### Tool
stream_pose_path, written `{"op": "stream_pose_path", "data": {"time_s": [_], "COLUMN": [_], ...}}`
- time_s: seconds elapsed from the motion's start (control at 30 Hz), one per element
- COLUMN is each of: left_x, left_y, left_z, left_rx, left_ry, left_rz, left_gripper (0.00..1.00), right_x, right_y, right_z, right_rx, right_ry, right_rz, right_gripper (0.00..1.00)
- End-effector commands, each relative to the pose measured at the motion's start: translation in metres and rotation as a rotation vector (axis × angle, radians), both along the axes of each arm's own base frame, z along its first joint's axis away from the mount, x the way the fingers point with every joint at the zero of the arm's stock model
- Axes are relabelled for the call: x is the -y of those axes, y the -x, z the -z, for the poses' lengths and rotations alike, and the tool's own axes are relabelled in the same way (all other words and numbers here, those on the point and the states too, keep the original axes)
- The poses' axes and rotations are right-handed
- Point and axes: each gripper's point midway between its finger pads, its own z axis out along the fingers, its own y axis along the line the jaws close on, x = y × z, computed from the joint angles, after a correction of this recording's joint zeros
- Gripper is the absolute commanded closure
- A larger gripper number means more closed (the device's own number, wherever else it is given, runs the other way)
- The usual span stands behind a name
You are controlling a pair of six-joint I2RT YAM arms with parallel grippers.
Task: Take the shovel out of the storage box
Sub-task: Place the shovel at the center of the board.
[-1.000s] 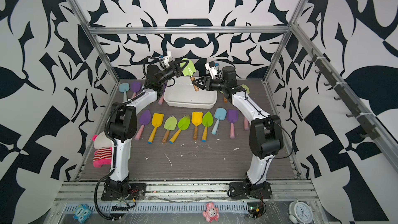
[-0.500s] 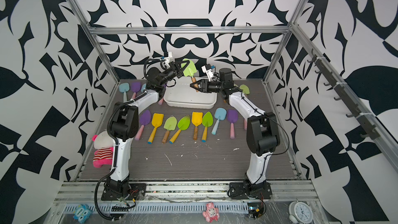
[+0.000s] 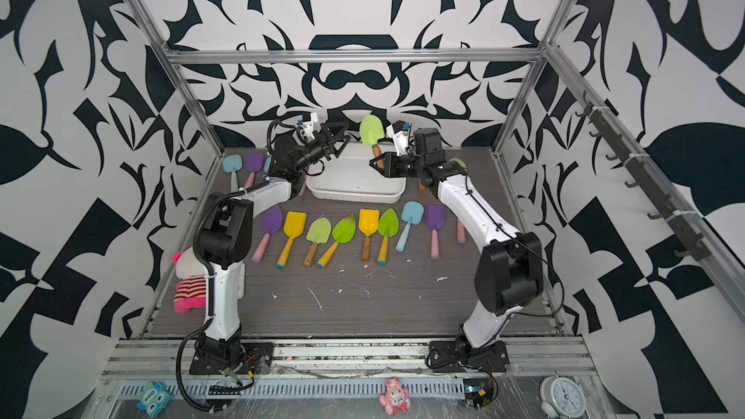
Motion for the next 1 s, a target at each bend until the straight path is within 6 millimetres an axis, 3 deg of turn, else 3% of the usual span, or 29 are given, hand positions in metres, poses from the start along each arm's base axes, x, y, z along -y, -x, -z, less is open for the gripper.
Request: {"op": "stream_pose_path", "data": {"time_s": [0.0, 0.1, 0.17, 0.3, 0.4, 0.57, 0.73, 0.97], "left_x": [-0.056, -0.078, -0.087, -0.112, -0.128, -0.146, -0.156, -0.139], "left_y": [0.003, 0.016, 0.03, 0.058, 0.079, 0.118, 0.145, 0.165], "left_z": [-0.029, -0.025, -0.024, -0.029, -0.026, -0.013, -0.009, -0.004], "left_rx": [0.081, 0.074, 0.067, 0.094, 0.09, 0.077, 0.079, 0.097], "left_ry": [-0.194, -0.441, -0.586, -0.839, -0.984, -1.095, -1.14, -1.13], "left_rz": [-0.162, -0.236, -0.254, -0.282, -0.278, -0.269, -0.258, -0.223], "left_gripper": [0.01, 0.01, 0.01, 0.01, 0.01, 0.01, 0.01, 0.01], "right_x": [0.109, 0.175, 0.205, 0.255, 0.282, 0.3, 0.309, 0.32], "right_y": [0.029, 0.062, 0.079, 0.099, 0.105, 0.107, 0.108, 0.107], "right_z": [0.014, 0.039, 0.051, 0.07, 0.09, 0.113, 0.122, 0.138], "right_rx": [0.011, -0.067, -0.098, -0.178, -0.257, -0.309, -0.344, -0.391], "right_ry": [0.5, 0.825, 0.955, 1.066, 1.17, 1.236, 1.286, 1.351], "right_rz": [0.366, 0.523, 0.581, 0.697, 0.733, 0.746, 0.733, 0.71], "right_gripper": [1.0, 1.0, 1.0, 1.0, 1.0, 1.0, 1.0, 1.0]}}
